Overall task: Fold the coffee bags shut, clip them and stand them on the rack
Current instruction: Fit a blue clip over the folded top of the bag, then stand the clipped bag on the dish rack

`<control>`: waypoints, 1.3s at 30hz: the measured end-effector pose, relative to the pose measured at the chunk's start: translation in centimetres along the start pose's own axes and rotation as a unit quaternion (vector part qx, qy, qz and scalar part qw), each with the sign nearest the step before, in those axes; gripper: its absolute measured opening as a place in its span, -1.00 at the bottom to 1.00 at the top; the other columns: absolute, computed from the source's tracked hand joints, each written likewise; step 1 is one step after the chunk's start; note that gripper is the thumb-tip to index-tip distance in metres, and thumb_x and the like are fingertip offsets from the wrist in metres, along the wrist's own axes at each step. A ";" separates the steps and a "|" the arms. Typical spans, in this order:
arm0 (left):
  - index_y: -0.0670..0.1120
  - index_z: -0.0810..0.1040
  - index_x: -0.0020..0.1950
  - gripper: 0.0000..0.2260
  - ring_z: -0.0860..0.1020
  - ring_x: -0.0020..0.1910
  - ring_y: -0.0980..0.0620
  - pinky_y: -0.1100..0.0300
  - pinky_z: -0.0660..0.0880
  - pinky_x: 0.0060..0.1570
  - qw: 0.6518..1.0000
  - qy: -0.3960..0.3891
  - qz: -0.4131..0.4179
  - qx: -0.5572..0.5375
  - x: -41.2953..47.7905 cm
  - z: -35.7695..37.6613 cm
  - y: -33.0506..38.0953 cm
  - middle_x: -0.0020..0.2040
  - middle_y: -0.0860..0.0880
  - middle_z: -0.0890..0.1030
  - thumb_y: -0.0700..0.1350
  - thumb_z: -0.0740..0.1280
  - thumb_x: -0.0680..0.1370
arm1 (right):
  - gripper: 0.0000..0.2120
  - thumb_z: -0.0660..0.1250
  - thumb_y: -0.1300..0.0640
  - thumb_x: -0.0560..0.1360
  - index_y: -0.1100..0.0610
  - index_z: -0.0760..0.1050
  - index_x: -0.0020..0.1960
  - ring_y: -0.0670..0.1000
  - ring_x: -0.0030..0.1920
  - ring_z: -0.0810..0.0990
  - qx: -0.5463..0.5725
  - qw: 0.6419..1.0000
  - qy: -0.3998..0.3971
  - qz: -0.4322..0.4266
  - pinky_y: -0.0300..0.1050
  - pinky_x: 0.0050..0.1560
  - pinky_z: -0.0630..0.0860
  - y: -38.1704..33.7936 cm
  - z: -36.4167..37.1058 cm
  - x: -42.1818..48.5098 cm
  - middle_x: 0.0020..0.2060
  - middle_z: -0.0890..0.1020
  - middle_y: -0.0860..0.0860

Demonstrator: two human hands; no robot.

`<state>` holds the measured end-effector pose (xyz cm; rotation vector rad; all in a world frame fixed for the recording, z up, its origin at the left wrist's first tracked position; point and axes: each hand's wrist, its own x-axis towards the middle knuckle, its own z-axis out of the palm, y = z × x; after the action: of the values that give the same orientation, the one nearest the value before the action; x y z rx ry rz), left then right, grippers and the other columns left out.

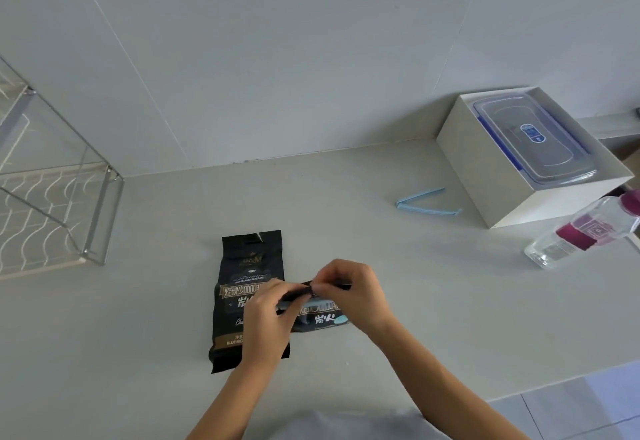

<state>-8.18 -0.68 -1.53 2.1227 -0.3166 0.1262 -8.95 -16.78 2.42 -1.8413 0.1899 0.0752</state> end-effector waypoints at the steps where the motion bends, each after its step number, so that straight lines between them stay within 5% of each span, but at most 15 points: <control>1: -0.02 0.63 -0.07 -0.85 0.58 -0.11 0.23 0.43 0.48 -0.12 1.000 0.011 -0.022 -0.009 -0.2 -0.2 -0.4 -0.17 0.13 0.63 -0.20 0.48 0.40 | -0.84 0.45 0.22 0.34 -0.03 0.58 -0.29 -0.06 -0.24 0.65 0.029 0.999 0.007 -0.021 -0.11 -0.12 0.59 -0.6 -0.6 0.5 -0.34 0.68 -0.07; 5: -0.03 0.53 0.12 -0.72 0.55 0.06 0.14 0.20 0.48 0.08 0.990 0.009 -0.132 -0.048 -0.7 -0.4 -0.9 0.01 0.08 0.61 -0.13 0.44 0.43 | -0.90 0.44 0.12 0.40 -0.07 0.58 -0.15 -0.13 -0.08 0.63 0.027 0.997 0.054 -0.040 -0.15 0.05 0.51 -2.2 -3.9 2.8 -0.20 0.68 -0.16; 8: -0.06 0.44 0.25 -0.63 0.50 0.07 0.11 0.15 0.46 0.07 0.984 -0.021 -0.176 -0.030 0.0 -0.2 -0.2 0.07 0.08 0.55 -0.02 0.38 0.48 | -0.70 0.43 -0.01 0.41 -0.09 0.51 0.12 -0.13 0.18 0.50 0.000 0.997 -0.036 0.064 -0.06 0.21 0.44 0.0 -4.7 2.0 0.12 0.58 -0.12; 11: -0.05 0.31 0.34 -0.56 0.46 0.03 0.10 0.15 0.40 0.01 0.970 -0.049 -0.239 -0.023 0.9 -0.7 0.3 0.09 0.08 0.48 0.08 0.27 0.53 | -0.58 0.42 0.06 0.44 -0.08 0.39 0.26 0.00 0.27 0.44 0.083 0.981 -0.070 0.158 0.05 0.26 0.44 3.3 -3.8 -0.5 0.27 0.47 -0.04; 16: -0.06 0.30 0.28 -0.64 0.50 -0.03 0.15 0.24 0.38 -0.07 0.944 -0.069 -0.297 -0.125 -0.1 -1.6 1.0 0.15 0.03 0.49 -0.05 0.31 0.54 | -0.86 0.29 0.06 0.53 -0.14 0.44 0.04 -0.16 0.01 0.56 0.140 0.961 0.022 0.236 -0.11 -0.04 0.47 5.2 -0.5 -3.6 0.10 0.58 -0.14; 21: -0.06 0.34 0.26 -0.67 0.48 0.14 0.04 0.08 0.40 0.20 0.899 -0.068 -0.354 -0.251 -1.1 -2.4 1.7 0.21 -0.02 0.50 -0.10 0.31 0.53 | -0.91 0.20 0.07 0.58 -0.05 0.48 0.01 -0.20 -0.21 0.53 0.125 0.964 0.097 0.216 -0.27 -0.27 0.43 3.4 0.5 -3.4 -0.15 0.60 -0.07; 23: -0.04 0.35 0.25 -0.69 0.48 0.16 0.00 0.09 0.41 0.16 0.885 -0.060 -0.365 -0.283 -1.3 -2.8 2.1 0.23 -0.06 0.51 -0.08 0.30 0.53 | -0.85 0.17 0.05 0.59 0.03 0.50 0.07 -0.19 -0.25 0.52 0.112 0.966 0.101 0.209 -0.35 -0.36 0.43 2.6 0.3 -3.3 -0.17 0.60 -0.04; 27: 0.01 0.31 0.34 -0.61 0.40 0.27 0.03 0.08 0.32 0.28 0.872 -0.050 -0.341 -0.346 -0.9 -3.1 4.2 0.28 0.01 0.44 0.04 0.27 0.53 | -0.77 0.12 0.06 0.61 0.11 0.43 0.20 -0.15 -0.21 0.52 0.102 0.972 0.106 0.182 -0.49 -0.47 0.39 1.0 -0.4 -4.0 -0.05 0.58 0.05; 30: 0.05 0.22 0.41 -0.41 0.38 0.26 0.04 0.09 0.30 0.20 0.876 -0.080 -0.315 -0.356 -0.1 -2.3 6.4 0.29 0.02 0.39 0.19 0.28 0.44 | -0.75 0.07 0.04 0.62 0.03 0.39 0.24 -0.10 -0.16 0.53 0.134 0.970 0.105 0.173 -0.34 -0.28 0.47 0.4 -1.6 -5.5 0.03 0.56 0.06; 33: 0.04 0.19 0.42 -0.46 0.43 0.18 0.14 0.21 0.36 0.03 0.876 -0.102 -0.295 -0.368 -0.5 -1.3 8.6 0.34 0.03 0.37 0.12 0.27 0.51 | -0.74 0.06 -0.02 0.62 -0.04 0.39 0.25 -0.08 -0.19 0.55 0.159 0.963 0.080 0.204 -0.20 -0.16 0.47 0.2 -3.2 -7.2 -0.04 0.57 -0.02; 37: 0.11 0.36 0.30 -0.55 0.37 0.07 0.57 0.58 0.36 -0.11 0.937 -0.114 -0.188 -0.273 -3.2 -1.6 9.7 0.18 0.48 0.33 -0.04 0.41 0.45 | -0.77 0.14 -0.03 0.59 -0.10 0.45 0.21 -0.10 -0.25 0.56 0.145 0.969 0.038 0.197 -0.20 -0.15 0.47 -0.4 -5.0 -7.8 -0.07 0.60 -0.05; 39: 0.13 0.52 0.16 -0.65 0.23 0.11 0.70 0.68 0.27 -0.04 0.973 -0.056 -0.128 -0.182 -4.7 -2.4 9.2 0.18 0.56 0.25 -0.13 0.44 0.42 | -0.78 0.23 0.01 0.56 -0.12 0.47 0.20 -0.10 -0.22 0.57 0.123 0.978 -0.003 0.167 -0.19 -0.13 0.50 -1.2 -4.5 -7.2 -0.08 0.61 -0.01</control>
<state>-15.19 -2.53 6.29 1.7893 -0.1159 -0.1901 -16.01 -20.09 5.88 -1.5481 0.4832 0.2791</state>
